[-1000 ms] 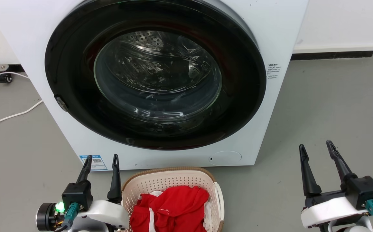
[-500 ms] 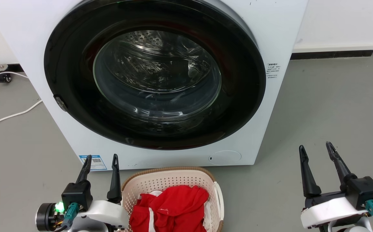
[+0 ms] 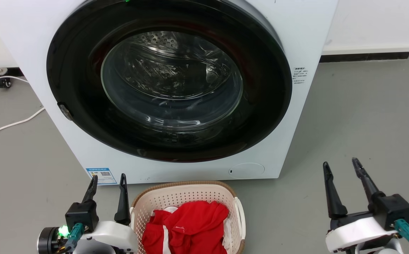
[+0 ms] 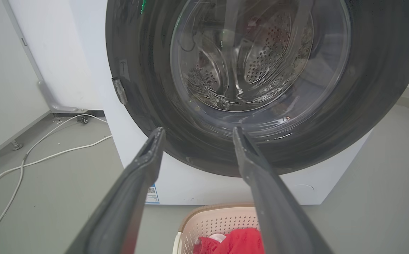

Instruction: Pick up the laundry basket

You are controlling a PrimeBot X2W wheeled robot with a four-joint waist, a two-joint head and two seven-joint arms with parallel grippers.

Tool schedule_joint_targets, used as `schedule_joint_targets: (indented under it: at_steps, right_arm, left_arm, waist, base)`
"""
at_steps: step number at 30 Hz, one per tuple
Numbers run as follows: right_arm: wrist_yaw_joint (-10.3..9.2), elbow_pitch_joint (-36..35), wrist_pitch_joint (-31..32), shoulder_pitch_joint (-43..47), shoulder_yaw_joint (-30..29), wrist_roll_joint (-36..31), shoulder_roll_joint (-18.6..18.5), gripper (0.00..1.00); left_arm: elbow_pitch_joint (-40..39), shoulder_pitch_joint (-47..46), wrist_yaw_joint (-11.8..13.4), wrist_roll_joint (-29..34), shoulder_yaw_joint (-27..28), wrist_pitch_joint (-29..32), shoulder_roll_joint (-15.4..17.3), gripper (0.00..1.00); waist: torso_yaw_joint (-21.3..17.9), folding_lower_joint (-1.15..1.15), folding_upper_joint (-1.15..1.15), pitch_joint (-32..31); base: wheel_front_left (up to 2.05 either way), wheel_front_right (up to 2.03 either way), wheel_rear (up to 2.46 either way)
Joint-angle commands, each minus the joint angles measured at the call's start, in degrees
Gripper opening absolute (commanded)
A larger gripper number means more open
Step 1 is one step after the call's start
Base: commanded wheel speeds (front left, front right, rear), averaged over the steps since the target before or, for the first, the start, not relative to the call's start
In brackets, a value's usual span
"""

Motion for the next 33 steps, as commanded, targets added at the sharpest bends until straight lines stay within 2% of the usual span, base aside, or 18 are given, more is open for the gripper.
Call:
schedule_joint_targets:
  at_steps: [1,10,20,24,33]
  right_arm:
    - [-0.02,0.5,-0.2,-0.7,0.6,-0.3,-0.3,1.00]
    - [-0.03,6.0,-0.2,-4.1,3.4,-0.4,-0.3,1.00]
    - [-0.03,16.0,-0.2,-12.2,8.1,-1.3,-0.2,1.00]
    - [-0.03,20.8,-0.2,-15.8,10.7,0.2,-0.2,1.00]
    - [-0.03,31.4,-0.1,-25.0,14.0,-1.7,-0.2,1.00]
  left_arm:
    - [0.7,-0.9,-0.4,0.4,0.5,-0.3,0.2,1.00]
    - [8.0,-4.5,-1.9,1.1,2.9,-0.2,1.6,1.00]
    - [16.9,-11.1,-3.4,1.3,4.6,-0.2,4.6,1.00]
    - [20.0,-13.8,-3.8,1.1,4.8,-0.2,5.1,1.00]
    - [26.0,-20.4,-4.5,0.8,5.2,-0.2,6.1,1.00]
  waist:
    - [0.0,0.00,0.00,0.3]
    - [0.5,0.00,0.00,4.2]
    - [0.4,0.00,0.00,12.2]
    - [0.4,0.00,0.00,15.7]
    - [1.0,0.00,0.00,24.1]
  base:
    - [0.00,0.00,0.00]
    - [0.00,0.00,0.00]
    - [0.00,0.00,0.00]
    - [0.00,0.00,0.00]
    - [0.00,0.00,0.00]
